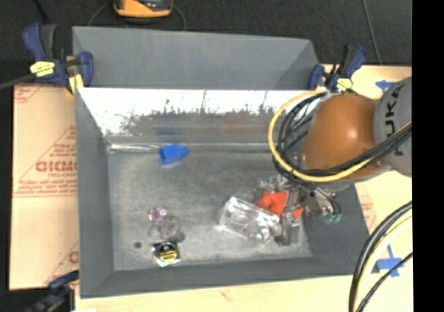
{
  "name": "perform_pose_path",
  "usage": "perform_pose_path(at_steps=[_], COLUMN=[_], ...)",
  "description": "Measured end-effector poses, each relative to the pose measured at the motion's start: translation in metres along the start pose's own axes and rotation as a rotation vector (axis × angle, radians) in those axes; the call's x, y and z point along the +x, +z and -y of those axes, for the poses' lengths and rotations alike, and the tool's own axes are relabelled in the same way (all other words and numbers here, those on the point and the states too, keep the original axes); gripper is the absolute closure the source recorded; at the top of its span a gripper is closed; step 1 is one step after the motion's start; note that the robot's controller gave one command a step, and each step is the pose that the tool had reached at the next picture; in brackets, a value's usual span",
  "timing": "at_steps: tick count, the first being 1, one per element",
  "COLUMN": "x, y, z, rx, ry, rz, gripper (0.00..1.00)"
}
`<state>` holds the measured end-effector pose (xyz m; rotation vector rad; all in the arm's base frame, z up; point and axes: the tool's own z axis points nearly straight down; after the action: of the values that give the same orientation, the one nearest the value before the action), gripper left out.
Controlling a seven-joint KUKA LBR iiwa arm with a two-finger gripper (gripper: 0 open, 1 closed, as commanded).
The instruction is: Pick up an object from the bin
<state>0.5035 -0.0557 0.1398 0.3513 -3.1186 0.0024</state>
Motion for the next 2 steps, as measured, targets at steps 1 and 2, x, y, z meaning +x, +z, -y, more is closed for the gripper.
perform_pose_path(at_steps=[1,2], x=[-0.0019,-0.0020], y=[-0.0028,-0.0028], z=[-0.0015,-0.0017], rx=[0.001,0.000], ry=[-0.002,-0.001], rz=[0.006,0.006], gripper=[1.00,0.00])
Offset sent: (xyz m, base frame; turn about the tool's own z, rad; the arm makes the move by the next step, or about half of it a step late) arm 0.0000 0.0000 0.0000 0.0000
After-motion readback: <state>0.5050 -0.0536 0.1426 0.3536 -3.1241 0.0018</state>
